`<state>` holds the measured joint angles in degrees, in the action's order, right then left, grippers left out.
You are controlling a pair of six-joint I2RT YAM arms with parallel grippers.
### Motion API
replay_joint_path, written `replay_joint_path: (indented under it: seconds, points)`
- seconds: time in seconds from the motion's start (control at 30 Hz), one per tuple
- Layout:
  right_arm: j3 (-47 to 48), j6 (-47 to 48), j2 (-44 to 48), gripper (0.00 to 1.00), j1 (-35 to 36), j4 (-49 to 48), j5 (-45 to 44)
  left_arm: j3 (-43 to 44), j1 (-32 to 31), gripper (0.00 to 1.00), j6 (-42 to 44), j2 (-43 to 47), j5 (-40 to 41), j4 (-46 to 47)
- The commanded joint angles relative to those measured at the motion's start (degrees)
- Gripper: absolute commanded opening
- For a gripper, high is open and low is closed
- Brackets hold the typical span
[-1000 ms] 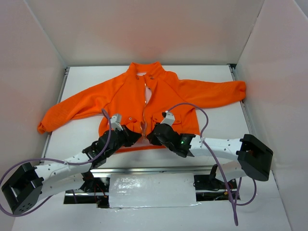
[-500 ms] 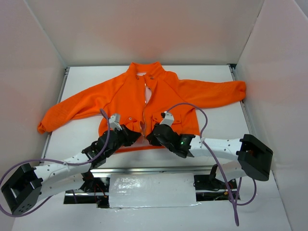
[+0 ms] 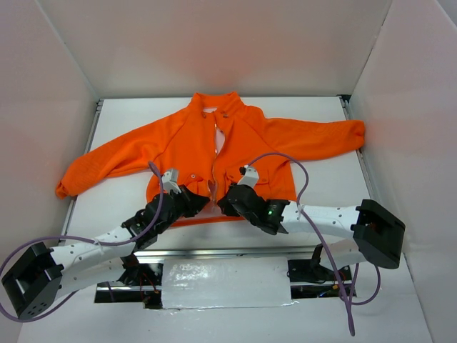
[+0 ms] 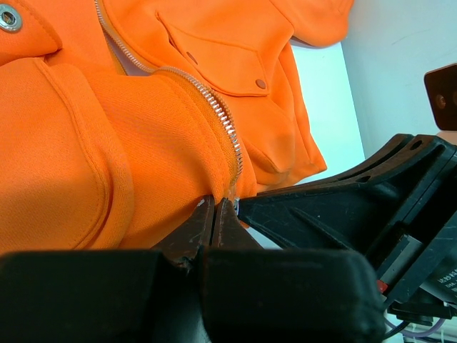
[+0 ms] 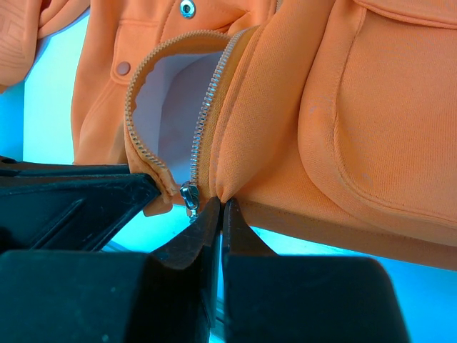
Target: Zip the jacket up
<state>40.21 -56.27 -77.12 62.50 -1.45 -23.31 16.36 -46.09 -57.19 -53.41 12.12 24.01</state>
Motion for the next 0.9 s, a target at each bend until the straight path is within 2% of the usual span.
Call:
replay_joint_path:
  seconds: [0.0,0.5,0.73,0.87]
  points:
    - [1.19,0.11,1.98,0.0,0.61,-2.94,-1.91,0.34,-0.5,0.0,0.24,-0.12,-0.52,2.71]
    - [2.16,0.55,1.45,0.0,0.69,-2.59,-2.53,1.04,-0.94,0.0,0.15,-2.05,-1.66,3.5]
    - [1.02,1.25,1.62,0.0,0.61,-3.29,-2.0,1.57,-0.94,0.0,0.15,1.01,-0.26,1.13]
    - [-1.18,2.57,2.68,0.0,0.69,-7.42,-0.25,2.36,-0.94,0.0,0.59,2.61,1.15,-0.89]
